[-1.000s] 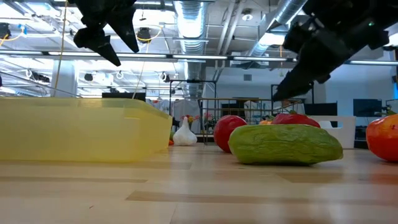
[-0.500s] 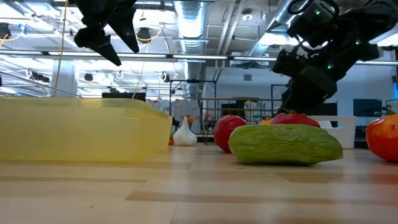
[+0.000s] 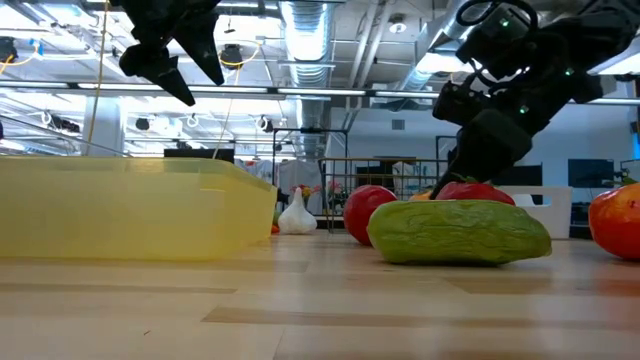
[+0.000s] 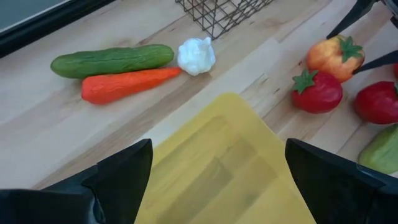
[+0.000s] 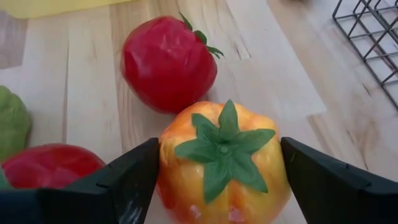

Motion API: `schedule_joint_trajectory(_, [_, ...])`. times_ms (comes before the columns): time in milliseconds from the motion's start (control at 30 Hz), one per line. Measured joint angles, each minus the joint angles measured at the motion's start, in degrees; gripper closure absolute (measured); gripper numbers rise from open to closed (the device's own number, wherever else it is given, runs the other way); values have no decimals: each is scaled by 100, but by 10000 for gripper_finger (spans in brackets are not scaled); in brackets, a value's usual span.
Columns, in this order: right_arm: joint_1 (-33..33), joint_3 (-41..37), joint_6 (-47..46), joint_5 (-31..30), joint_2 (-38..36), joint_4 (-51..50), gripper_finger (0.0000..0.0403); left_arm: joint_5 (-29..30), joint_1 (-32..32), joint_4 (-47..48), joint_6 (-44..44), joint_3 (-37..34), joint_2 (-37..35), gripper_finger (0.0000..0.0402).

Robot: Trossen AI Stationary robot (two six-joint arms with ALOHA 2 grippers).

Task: Sort produce into baskets
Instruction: Put the left orange tomato into the transparent bin

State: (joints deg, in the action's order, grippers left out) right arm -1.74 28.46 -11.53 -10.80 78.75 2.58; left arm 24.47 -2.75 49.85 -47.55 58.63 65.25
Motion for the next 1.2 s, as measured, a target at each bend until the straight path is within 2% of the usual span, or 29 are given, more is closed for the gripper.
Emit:
schedule_joint_trajectory(133, [0, -5, -2, 17, -92, -36, 74, 4, 0, -2, 0, 0, 0, 49])
schedule_joint_trajectory(433, [0, 20, -2, 23, -91, -56, 78, 30, -2, -25, 0, 0, 0, 49])
schedule_joint_trajectory(1200, [0, 817, 150, 73, -76, -840, 80, 184, -2, -198, 496, 0, 0, 49])
